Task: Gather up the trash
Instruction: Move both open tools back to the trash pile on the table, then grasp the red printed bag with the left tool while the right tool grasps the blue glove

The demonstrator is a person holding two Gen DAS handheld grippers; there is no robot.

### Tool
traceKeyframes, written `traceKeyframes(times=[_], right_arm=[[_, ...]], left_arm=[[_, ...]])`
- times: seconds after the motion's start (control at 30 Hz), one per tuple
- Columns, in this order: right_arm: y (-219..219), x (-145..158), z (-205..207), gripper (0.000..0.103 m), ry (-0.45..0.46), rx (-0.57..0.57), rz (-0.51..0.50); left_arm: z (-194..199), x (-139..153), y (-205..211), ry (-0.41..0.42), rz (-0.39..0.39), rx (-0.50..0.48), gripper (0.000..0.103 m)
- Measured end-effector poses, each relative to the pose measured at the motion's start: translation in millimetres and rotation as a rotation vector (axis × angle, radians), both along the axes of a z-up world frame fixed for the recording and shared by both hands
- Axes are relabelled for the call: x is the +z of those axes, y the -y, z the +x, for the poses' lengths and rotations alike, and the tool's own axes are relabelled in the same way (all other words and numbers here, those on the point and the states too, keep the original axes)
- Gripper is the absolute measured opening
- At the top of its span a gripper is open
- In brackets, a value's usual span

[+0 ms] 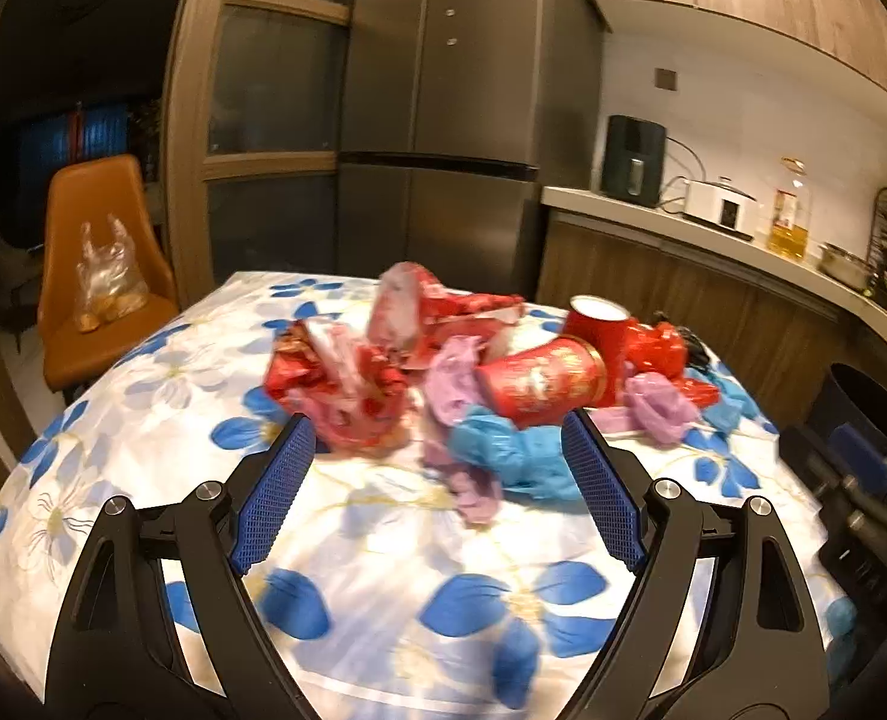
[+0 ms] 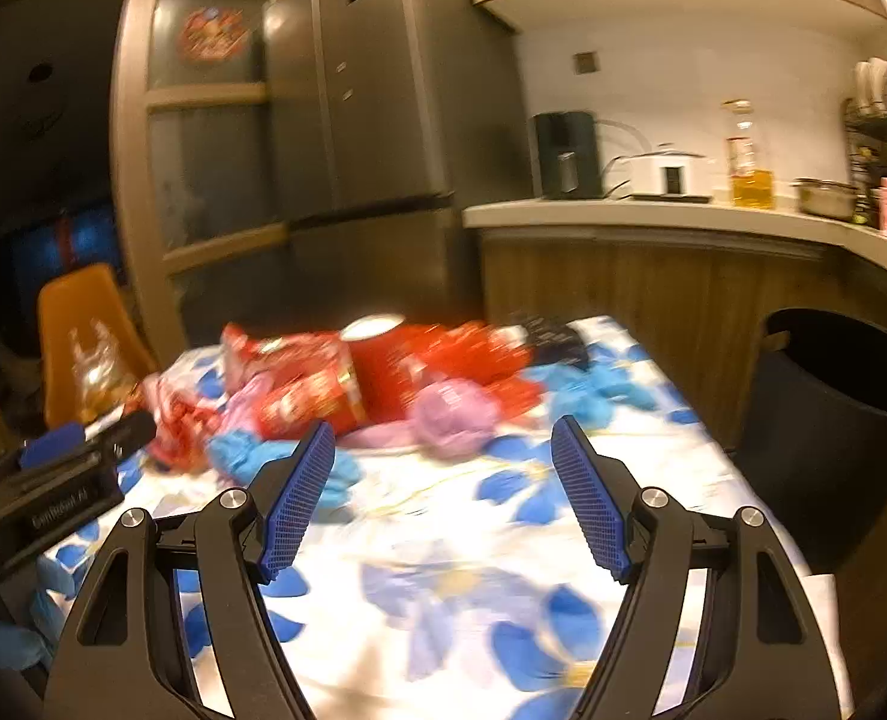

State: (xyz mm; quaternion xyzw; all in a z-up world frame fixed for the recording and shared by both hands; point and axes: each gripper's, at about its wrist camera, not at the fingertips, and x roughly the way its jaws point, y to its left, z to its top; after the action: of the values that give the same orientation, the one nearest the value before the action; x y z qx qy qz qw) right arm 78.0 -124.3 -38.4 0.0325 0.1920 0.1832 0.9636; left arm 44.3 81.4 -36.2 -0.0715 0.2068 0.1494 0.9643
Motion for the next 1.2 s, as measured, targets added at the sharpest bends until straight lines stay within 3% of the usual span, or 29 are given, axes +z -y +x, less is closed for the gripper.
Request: traceKeyframes(times=[0.53,0.7,0.9,1.0,1.07,1.2], right_arm=[[-81.3,-29.8,43.3,0.073,-0.104,0.138,-0.048],[-91.8,-36.9,57.2,0.066,-0.152,0.160,-0.060],[-99.9,-47.0,65.4,0.054,-0.208,0.205,-0.085],[-103.1,-49.2,67.0,0.036,-0.225,0.234,-0.093],[-105.4,-50.2,65.9,0.016,-0.230,0.255,-0.094],[-100.6,-47.1,62.0,0.004,-0.221,0.259,-0.078]], left_arm=[[10.8,-12.4,-55.7,-0.021,-0.013,0.092,0.083],[23.8,-14.2,-68.6,-0.027,-0.040,0.106,0.083],[34.9,-16.0,-74.7,-0.036,-0.058,0.110,0.083],[42.0,-16.7,-77.4,-0.045,-0.069,0.107,0.083],[46.7,-17.3,-81.3,-0.050,-0.081,0.107,0.083],[53.2,-20.4,-89.1,-0.061,-0.116,0.104,0.083]])
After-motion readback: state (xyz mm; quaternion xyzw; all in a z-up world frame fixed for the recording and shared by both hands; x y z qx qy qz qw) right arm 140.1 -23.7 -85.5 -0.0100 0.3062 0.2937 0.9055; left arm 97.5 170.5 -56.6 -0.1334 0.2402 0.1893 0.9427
